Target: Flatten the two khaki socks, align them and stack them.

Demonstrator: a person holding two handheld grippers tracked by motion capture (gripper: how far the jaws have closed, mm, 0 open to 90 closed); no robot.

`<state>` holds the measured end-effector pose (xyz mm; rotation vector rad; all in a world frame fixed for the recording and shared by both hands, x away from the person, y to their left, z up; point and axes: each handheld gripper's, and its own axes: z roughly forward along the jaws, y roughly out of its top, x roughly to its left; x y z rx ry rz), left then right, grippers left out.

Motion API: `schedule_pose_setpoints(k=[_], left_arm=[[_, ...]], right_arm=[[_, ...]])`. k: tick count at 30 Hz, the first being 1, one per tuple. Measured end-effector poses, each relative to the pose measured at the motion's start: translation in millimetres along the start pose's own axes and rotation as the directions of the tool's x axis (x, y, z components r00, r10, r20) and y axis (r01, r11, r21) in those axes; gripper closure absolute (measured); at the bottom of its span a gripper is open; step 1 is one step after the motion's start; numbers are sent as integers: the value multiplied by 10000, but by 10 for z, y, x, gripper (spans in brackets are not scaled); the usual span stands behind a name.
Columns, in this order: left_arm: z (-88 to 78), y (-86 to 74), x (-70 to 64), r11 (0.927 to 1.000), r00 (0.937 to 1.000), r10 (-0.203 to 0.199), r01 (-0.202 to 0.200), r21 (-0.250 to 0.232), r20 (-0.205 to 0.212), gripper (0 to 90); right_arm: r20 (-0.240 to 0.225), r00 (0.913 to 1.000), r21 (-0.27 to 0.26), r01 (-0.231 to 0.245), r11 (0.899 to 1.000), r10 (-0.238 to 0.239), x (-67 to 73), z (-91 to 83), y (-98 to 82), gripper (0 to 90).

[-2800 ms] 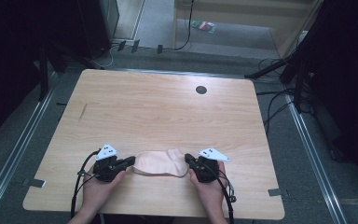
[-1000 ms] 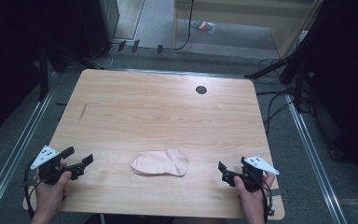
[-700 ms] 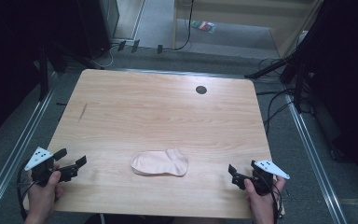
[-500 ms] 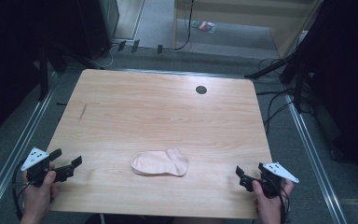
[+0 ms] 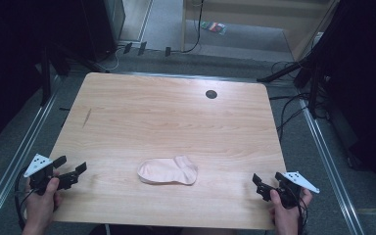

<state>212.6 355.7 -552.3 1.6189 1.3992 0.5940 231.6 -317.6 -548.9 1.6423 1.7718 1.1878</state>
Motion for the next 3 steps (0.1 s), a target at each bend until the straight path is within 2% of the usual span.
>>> schedule_pose_setpoints(k=[3], left_arm=[[8, 4, -1, 10000, 10000, 42, -42, 87, -11, 132]], right_arm=[[22, 10000, 9, -32, 10000, 32, -5, 5, 3, 61]])
